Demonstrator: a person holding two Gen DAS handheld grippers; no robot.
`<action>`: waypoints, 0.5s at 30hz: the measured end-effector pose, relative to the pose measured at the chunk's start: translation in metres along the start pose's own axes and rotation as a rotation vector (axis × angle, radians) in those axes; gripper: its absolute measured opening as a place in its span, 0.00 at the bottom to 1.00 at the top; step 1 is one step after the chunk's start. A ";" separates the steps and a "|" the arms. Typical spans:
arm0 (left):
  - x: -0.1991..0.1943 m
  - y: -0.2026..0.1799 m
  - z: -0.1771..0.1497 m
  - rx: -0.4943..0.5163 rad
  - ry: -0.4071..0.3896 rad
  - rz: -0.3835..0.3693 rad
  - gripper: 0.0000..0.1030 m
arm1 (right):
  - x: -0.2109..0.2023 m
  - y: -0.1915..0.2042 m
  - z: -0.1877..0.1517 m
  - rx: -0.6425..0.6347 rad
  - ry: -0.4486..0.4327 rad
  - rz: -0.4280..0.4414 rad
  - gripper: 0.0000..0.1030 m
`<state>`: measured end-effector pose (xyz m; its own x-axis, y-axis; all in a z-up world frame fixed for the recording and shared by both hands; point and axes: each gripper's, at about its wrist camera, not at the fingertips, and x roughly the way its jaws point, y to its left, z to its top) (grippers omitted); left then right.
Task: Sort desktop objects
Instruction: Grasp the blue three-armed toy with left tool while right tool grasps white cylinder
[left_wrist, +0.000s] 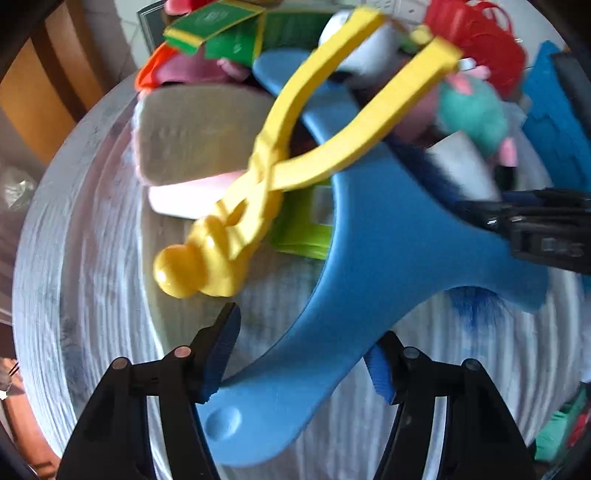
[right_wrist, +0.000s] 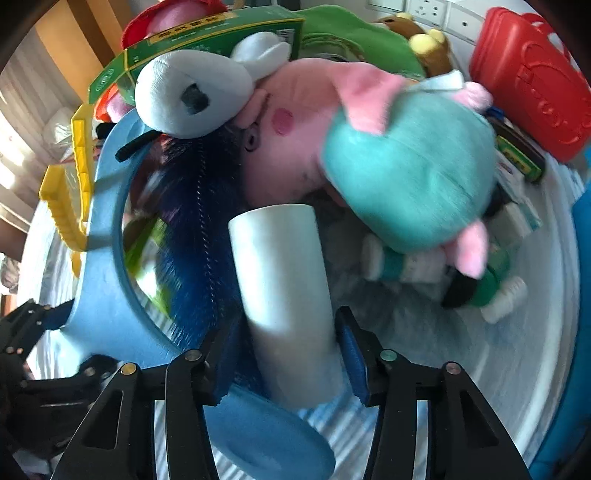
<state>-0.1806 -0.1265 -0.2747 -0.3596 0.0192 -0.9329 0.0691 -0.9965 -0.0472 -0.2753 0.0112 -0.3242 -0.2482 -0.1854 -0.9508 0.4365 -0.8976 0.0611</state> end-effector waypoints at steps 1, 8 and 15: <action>-0.002 -0.005 -0.001 0.009 0.001 -0.031 0.61 | -0.003 -0.003 -0.003 0.001 0.003 -0.018 0.43; 0.011 -0.019 -0.009 0.032 0.022 -0.096 0.57 | -0.014 -0.056 -0.036 0.099 0.026 -0.060 0.30; 0.028 -0.034 -0.043 0.082 0.057 -0.050 0.44 | -0.023 -0.109 -0.080 0.173 0.049 -0.061 0.18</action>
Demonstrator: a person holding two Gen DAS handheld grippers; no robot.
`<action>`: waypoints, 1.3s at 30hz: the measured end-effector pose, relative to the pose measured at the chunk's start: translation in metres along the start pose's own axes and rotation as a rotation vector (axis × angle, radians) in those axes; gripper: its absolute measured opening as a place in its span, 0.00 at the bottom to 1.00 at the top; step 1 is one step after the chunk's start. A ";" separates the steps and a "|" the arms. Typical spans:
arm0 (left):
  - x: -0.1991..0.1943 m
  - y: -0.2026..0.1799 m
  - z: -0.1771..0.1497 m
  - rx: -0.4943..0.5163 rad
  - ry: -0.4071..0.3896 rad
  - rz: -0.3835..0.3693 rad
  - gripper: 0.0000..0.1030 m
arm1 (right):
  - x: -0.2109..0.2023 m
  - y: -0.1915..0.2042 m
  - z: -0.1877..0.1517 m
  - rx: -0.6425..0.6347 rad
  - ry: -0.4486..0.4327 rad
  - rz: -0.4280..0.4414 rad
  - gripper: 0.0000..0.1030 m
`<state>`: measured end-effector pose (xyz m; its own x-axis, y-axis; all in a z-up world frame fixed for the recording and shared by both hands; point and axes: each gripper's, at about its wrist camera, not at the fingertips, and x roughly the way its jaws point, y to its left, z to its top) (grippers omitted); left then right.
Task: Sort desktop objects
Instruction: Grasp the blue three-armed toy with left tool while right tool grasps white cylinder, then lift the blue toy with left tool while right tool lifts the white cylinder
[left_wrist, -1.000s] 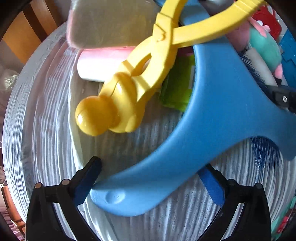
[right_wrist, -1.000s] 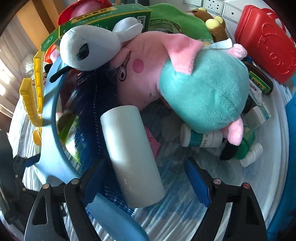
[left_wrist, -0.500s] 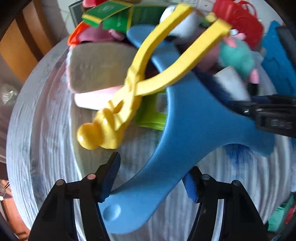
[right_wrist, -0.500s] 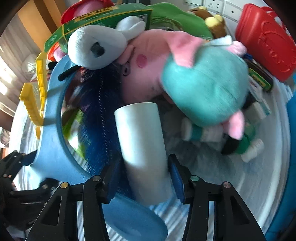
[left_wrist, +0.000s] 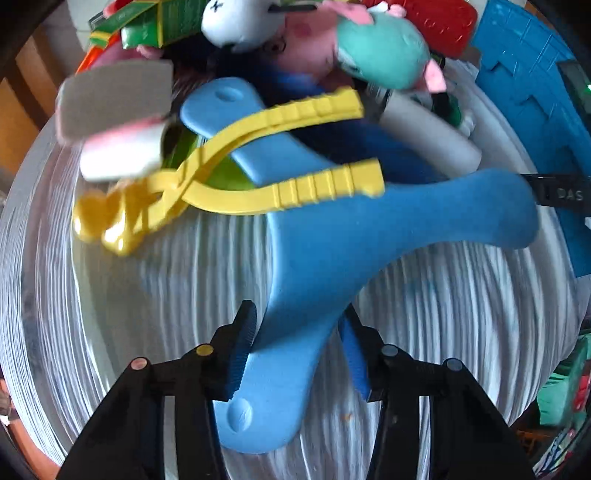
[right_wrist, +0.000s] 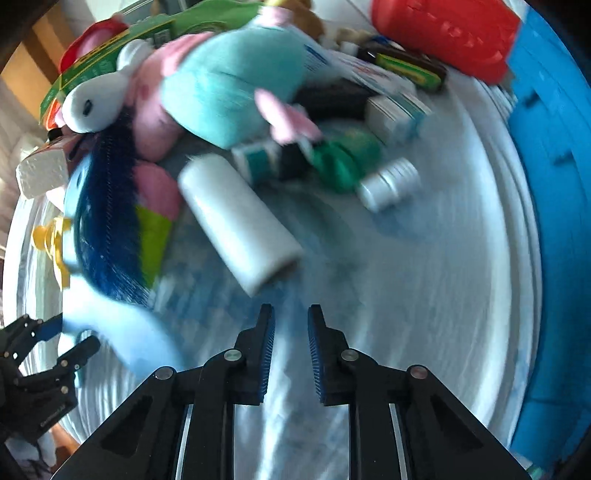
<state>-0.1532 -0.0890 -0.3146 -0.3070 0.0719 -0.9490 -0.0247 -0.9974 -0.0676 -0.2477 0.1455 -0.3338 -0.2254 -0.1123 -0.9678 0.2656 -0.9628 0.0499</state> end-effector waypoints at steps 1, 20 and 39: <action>0.000 0.002 -0.004 -0.018 0.005 0.006 0.44 | 0.000 -0.005 -0.004 0.004 0.002 0.010 0.18; 0.009 0.002 -0.021 -0.198 0.016 0.097 0.50 | 0.034 0.038 0.048 -0.256 -0.029 0.136 0.51; 0.005 -0.115 -0.022 0.159 0.041 -0.081 0.52 | 0.003 -0.079 -0.093 0.126 0.056 -0.077 0.46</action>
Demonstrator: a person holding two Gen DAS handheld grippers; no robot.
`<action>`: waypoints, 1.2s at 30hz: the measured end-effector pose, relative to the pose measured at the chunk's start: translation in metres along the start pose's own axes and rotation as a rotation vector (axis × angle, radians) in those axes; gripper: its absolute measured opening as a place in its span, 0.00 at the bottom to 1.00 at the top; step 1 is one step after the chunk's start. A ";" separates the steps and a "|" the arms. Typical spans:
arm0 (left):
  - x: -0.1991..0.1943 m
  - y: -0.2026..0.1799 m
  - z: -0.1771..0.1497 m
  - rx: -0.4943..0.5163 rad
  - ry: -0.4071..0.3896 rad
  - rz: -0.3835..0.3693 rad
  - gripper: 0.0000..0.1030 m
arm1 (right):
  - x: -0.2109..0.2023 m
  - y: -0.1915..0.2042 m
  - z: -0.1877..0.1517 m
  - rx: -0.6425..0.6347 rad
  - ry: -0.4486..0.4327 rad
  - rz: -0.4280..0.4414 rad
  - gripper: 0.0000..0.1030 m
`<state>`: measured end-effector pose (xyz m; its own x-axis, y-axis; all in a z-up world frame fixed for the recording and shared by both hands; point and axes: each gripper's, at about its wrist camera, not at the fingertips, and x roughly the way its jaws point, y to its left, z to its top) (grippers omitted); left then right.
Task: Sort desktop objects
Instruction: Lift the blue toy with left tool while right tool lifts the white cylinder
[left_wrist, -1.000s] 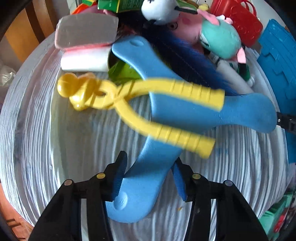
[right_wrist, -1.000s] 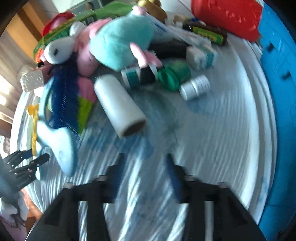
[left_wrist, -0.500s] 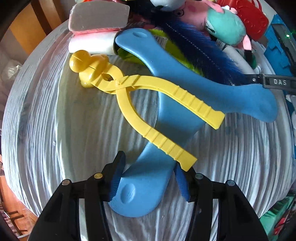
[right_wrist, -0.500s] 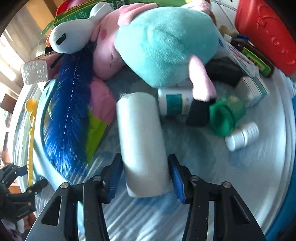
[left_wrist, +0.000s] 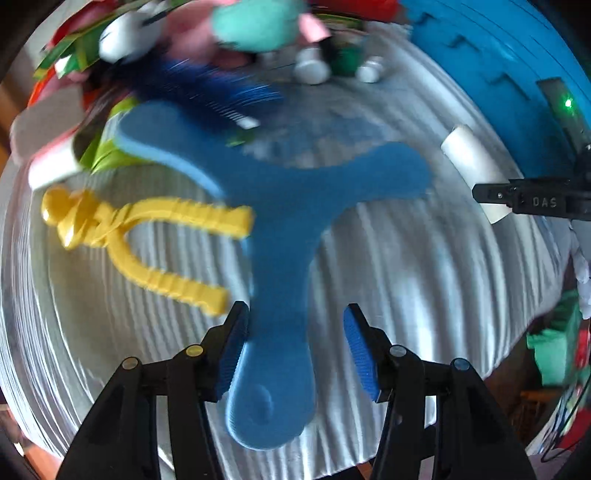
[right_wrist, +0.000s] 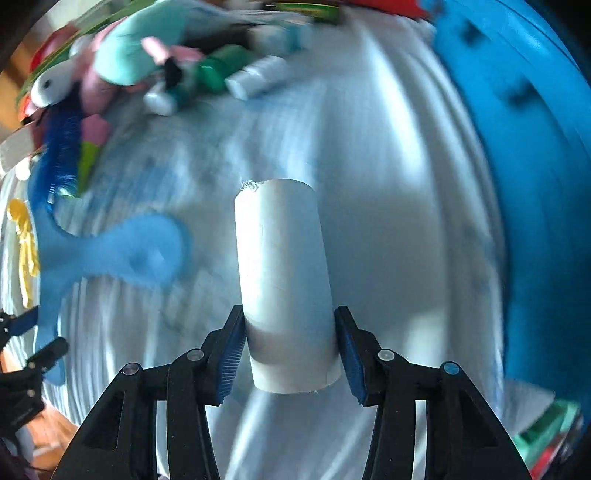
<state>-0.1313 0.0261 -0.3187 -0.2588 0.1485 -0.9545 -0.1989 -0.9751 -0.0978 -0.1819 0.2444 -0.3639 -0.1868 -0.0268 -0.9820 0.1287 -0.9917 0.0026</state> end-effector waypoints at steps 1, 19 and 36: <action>-0.002 -0.002 0.001 0.010 -0.002 -0.004 0.52 | -0.002 -0.006 -0.006 0.017 -0.004 -0.006 0.46; 0.032 0.026 0.011 -0.040 0.021 0.177 0.76 | 0.016 -0.020 -0.003 -0.039 -0.019 0.050 0.51; 0.032 0.006 0.000 -0.127 0.000 0.158 0.53 | 0.015 -0.003 0.021 -0.020 -0.064 0.040 0.52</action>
<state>-0.1407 0.0245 -0.3498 -0.2772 -0.0078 -0.9608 -0.0347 -0.9992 0.0181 -0.2059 0.2444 -0.3751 -0.2429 -0.0749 -0.9672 0.1566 -0.9870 0.0371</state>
